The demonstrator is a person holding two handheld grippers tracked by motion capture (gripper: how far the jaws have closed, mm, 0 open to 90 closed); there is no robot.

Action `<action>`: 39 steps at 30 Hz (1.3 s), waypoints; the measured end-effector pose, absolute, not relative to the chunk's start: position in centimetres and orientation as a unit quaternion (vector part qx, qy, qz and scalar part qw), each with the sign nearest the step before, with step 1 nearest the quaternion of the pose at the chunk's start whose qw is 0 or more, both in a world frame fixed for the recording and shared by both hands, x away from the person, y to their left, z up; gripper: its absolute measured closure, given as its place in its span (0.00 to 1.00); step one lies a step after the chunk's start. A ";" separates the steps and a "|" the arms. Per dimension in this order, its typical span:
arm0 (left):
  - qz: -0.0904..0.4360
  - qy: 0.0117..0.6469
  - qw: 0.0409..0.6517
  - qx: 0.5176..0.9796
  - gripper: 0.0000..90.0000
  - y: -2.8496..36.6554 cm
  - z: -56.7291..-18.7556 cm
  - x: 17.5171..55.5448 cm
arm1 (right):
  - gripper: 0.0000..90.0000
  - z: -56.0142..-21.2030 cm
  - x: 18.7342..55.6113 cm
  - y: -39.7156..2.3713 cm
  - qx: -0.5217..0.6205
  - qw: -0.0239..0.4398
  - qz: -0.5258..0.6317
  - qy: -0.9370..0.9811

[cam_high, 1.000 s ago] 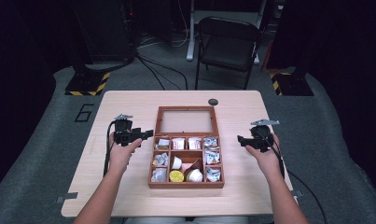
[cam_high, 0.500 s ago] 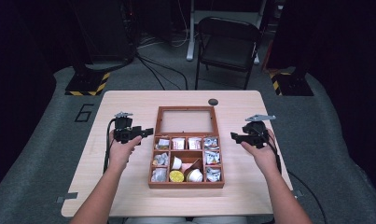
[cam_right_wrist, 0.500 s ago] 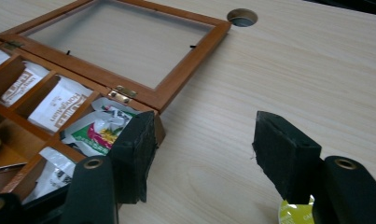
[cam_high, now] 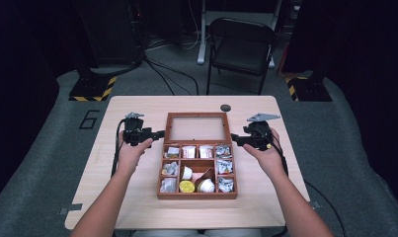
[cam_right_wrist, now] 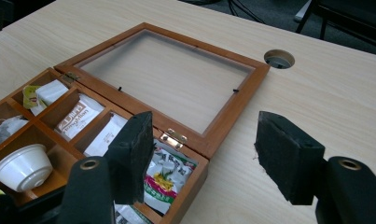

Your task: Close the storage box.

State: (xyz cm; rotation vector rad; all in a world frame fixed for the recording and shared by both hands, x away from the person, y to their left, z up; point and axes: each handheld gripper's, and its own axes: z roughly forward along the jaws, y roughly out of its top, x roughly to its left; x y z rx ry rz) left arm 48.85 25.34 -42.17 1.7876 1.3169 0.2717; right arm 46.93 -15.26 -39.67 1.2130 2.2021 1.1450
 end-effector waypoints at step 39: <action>0.092 0.538 0.429 0.720 0.36 24.1 -45.2 52.2 | 0.42 -43.4 52.0 -12.9 0.459 0.146 0.378 0.790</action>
